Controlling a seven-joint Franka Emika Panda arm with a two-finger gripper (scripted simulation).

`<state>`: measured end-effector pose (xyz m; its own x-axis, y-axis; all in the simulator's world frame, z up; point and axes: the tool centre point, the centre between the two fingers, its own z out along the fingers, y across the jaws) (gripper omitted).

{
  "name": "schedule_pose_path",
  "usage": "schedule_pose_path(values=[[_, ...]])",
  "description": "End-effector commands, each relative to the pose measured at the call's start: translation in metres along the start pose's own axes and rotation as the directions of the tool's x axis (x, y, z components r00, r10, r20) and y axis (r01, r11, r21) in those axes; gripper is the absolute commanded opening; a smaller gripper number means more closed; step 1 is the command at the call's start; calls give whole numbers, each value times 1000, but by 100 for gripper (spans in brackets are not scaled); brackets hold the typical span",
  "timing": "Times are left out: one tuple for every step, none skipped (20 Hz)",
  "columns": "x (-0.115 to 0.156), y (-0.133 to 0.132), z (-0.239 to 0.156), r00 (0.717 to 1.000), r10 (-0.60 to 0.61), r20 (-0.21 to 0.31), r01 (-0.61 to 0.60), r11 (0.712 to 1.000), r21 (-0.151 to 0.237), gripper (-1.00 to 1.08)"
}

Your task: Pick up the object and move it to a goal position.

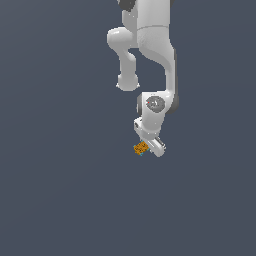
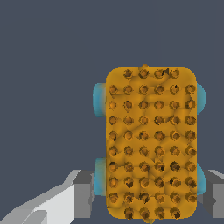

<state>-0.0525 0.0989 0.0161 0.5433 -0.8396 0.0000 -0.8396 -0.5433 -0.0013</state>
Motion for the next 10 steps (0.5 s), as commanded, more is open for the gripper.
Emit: schedule_pose_path(values=[[0, 1, 1, 1000, 0, 0, 0, 1000, -1, -100], [0, 1, 1, 1000, 0, 0, 0, 1000, -1, -100], [0, 1, 1, 1000, 0, 0, 0, 1000, -1, -100], [0, 0, 0, 1000, 0, 0, 0, 1000, 0, -100], [0, 0, 0, 1000, 0, 0, 0, 1000, 0, -100], [0, -1, 0, 1000, 0, 0, 0, 1000, 0, -100], [1, -2, -1, 1000, 0, 0, 0, 1000, 0, -100], [1, -3, -1, 1000, 0, 0, 0, 1000, 0, -100], [2, -5, -2, 1000, 0, 0, 0, 1000, 0, -100], [2, -7, -3, 1000, 0, 0, 0, 1000, 0, -100]])
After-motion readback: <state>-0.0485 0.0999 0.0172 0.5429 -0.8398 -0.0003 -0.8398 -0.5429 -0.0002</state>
